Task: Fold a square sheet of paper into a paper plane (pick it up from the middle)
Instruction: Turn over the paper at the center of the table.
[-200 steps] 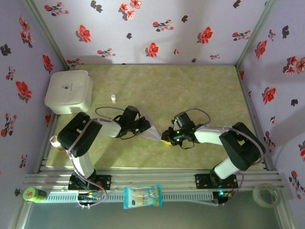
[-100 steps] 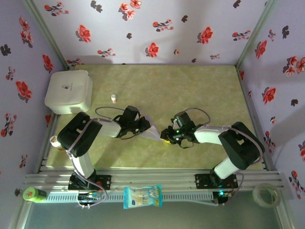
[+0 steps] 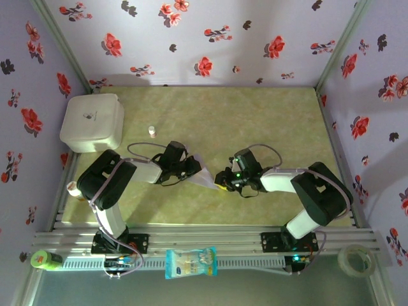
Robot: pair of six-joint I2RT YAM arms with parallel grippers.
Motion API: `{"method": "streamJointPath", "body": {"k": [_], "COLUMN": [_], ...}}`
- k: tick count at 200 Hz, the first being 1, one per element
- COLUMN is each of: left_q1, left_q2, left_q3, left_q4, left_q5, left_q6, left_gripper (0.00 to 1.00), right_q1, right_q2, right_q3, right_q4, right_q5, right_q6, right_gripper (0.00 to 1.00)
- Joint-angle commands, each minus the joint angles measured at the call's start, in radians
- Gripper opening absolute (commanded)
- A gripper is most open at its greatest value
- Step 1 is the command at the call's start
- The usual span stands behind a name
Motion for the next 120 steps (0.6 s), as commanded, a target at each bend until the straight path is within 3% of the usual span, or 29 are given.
{"method": "streamJointPath", "body": {"k": [1,83,120], "left_q1": [0.013,0.015,0.014], "left_q2": [0.024,0.024,0.022], "left_q3": [-0.011,-0.012,-0.013], "left_q4": [-0.093,-0.092,-0.089], "left_q5": [-0.031,-0.03,-0.03], "left_q6": [-0.005,-0.008,-0.008], "left_gripper": [0.09,0.09,0.1], "right_q1": [-0.008,-0.012,-0.013], "right_q2": [0.017,0.045,0.046], "right_q3": [-0.013,-0.023,-0.03], "right_q4": [0.029,0.069,0.094], "right_q5": [-0.019,-0.033,-0.045], "right_q6": [0.011,0.02,0.03], "right_gripper": [0.21,0.19,0.13]}}
